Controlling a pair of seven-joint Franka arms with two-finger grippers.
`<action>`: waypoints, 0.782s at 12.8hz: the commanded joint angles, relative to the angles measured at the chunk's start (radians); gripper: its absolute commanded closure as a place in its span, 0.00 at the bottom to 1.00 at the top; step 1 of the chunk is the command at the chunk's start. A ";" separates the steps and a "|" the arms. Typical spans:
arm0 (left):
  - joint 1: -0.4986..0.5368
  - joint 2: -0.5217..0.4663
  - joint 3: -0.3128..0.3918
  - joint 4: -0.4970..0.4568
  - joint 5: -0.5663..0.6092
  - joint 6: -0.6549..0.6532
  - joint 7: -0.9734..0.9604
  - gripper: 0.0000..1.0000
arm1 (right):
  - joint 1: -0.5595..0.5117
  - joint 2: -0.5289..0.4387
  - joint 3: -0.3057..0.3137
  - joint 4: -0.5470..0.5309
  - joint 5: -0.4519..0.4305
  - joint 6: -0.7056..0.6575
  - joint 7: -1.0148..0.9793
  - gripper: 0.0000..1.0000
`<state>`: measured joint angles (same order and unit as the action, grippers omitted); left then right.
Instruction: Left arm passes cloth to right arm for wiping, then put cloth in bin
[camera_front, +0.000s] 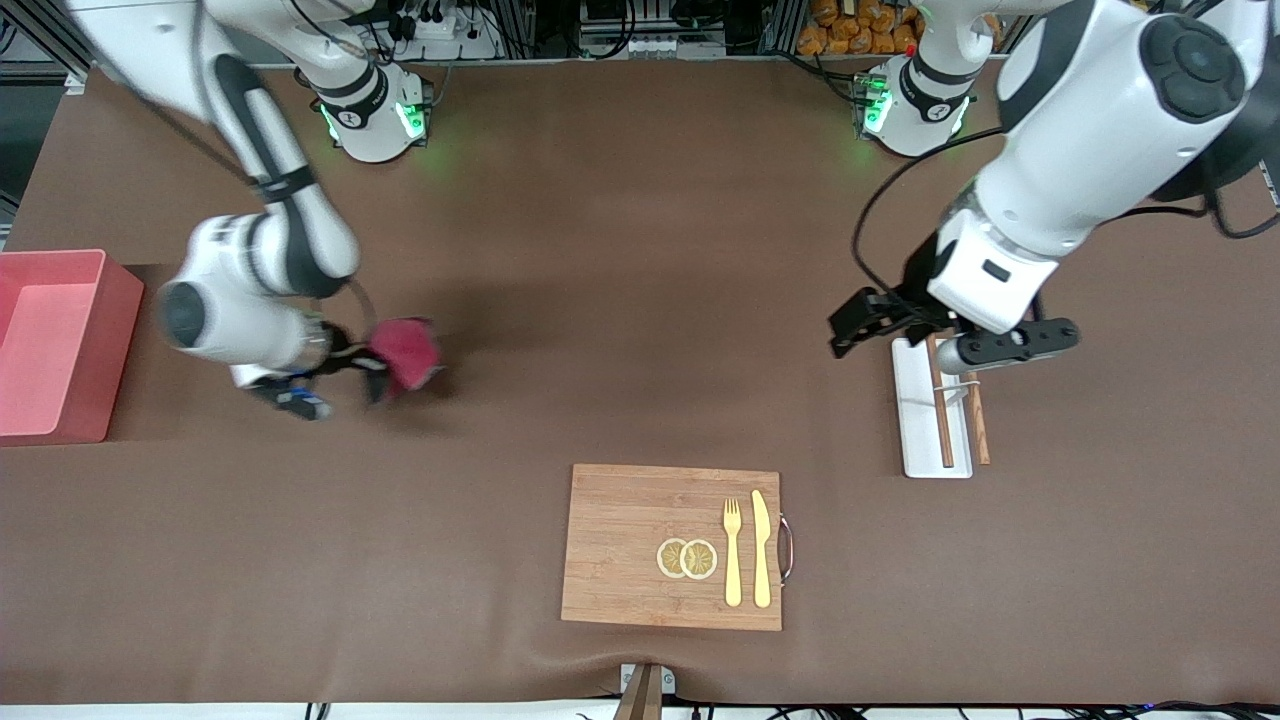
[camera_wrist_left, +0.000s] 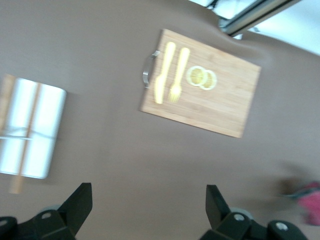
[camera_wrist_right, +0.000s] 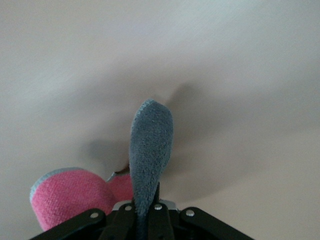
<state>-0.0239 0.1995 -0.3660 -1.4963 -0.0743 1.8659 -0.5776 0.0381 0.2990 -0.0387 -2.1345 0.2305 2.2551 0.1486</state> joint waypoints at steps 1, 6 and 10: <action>-0.045 -0.095 0.117 -0.047 0.034 -0.083 0.114 0.00 | -0.243 -0.026 0.020 0.013 -0.098 -0.005 -0.451 1.00; -0.068 -0.195 0.251 -0.104 0.047 -0.224 0.324 0.00 | -0.400 0.026 0.020 0.102 -0.200 -0.005 -0.825 1.00; -0.074 -0.221 0.274 -0.102 0.126 -0.284 0.421 0.00 | -0.289 0.075 0.029 0.039 -0.116 0.015 -0.582 1.00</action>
<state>-0.0817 0.0127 -0.1203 -1.5737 0.0227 1.5973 -0.2081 -0.3288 0.3664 -0.0175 -2.0657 0.0759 2.2558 -0.5683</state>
